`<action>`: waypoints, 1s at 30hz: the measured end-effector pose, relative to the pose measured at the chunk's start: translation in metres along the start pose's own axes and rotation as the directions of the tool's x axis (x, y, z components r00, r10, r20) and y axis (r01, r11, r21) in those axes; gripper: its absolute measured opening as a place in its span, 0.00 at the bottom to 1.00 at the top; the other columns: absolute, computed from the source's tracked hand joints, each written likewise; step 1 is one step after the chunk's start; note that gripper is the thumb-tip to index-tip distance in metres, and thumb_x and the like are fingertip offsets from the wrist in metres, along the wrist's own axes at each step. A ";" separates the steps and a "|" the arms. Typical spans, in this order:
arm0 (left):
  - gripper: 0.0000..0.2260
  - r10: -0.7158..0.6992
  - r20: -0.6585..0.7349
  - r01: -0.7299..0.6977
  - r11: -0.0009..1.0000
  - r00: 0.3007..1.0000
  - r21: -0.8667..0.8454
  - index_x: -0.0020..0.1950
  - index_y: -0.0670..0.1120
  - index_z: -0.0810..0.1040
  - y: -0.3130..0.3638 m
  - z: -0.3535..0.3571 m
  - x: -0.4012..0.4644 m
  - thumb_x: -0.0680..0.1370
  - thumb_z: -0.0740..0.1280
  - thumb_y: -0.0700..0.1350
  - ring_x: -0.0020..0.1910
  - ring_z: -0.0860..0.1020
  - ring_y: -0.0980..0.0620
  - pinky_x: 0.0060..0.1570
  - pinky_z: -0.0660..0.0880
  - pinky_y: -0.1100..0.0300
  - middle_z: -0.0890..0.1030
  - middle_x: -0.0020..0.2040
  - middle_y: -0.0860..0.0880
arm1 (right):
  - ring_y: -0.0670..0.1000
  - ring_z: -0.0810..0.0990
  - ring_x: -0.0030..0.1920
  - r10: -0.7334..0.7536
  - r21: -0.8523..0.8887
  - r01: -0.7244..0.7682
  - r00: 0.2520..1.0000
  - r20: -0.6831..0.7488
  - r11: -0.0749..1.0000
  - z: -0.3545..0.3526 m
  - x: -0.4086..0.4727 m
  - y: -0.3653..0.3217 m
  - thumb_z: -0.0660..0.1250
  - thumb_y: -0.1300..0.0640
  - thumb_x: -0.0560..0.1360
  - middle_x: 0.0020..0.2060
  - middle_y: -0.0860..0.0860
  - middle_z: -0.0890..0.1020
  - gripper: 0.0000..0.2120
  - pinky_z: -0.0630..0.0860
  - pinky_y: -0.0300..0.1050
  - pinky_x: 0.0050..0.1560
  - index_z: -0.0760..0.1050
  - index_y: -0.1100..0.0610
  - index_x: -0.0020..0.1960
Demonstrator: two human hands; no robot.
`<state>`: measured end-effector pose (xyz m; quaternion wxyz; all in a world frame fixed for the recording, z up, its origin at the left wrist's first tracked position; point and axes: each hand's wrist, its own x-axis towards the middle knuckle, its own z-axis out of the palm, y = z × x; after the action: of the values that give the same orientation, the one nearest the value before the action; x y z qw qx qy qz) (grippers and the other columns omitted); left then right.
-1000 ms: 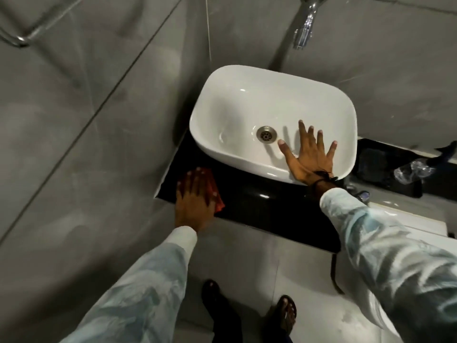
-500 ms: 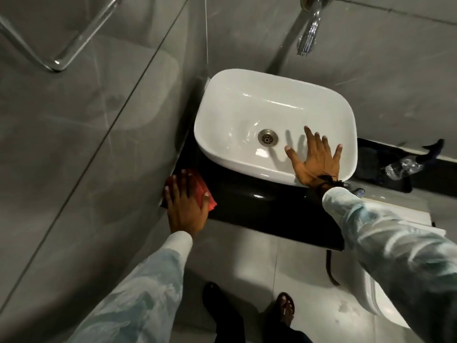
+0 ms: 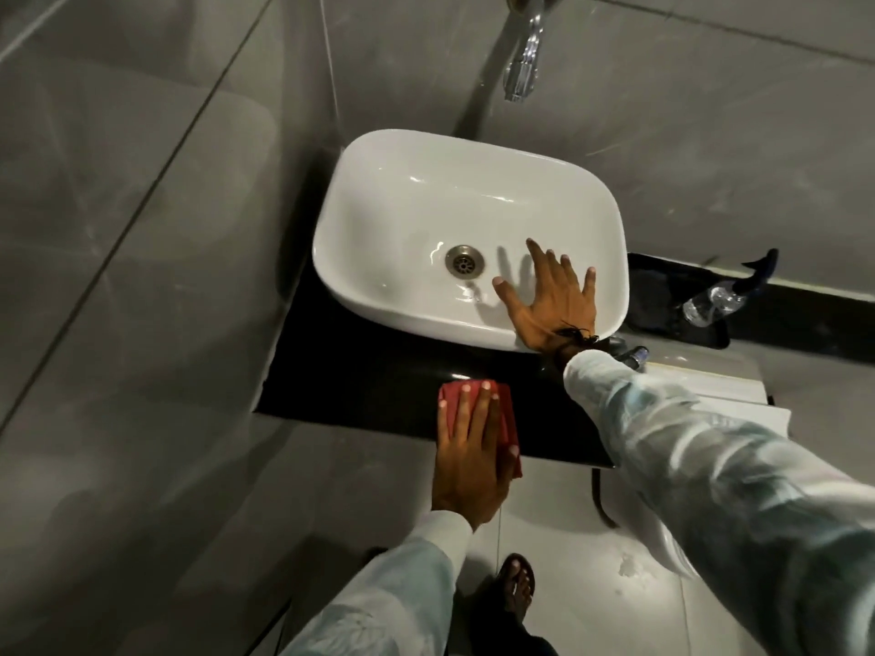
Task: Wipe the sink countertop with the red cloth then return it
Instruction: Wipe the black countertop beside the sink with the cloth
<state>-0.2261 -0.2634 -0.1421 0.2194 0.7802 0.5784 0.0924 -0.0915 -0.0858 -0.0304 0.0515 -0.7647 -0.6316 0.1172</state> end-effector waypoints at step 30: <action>0.15 -0.040 0.370 0.043 0.999 0.928 0.001 0.65 0.40 0.72 -0.020 -0.104 0.060 0.80 0.62 0.42 0.65 0.77 0.33 0.64 0.75 0.43 0.78 0.65 0.34 | 0.46 0.82 0.55 0.114 0.490 -0.852 0.476 0.872 -0.184 0.076 -0.221 0.022 0.77 0.46 0.75 0.51 0.45 0.83 0.12 0.73 0.56 0.74 0.77 0.46 0.53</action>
<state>-0.2659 -0.1779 -0.0652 0.3292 0.7704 0.5428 -0.0590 -0.1282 -0.3115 -0.0838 0.2896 -0.6371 0.0238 0.7139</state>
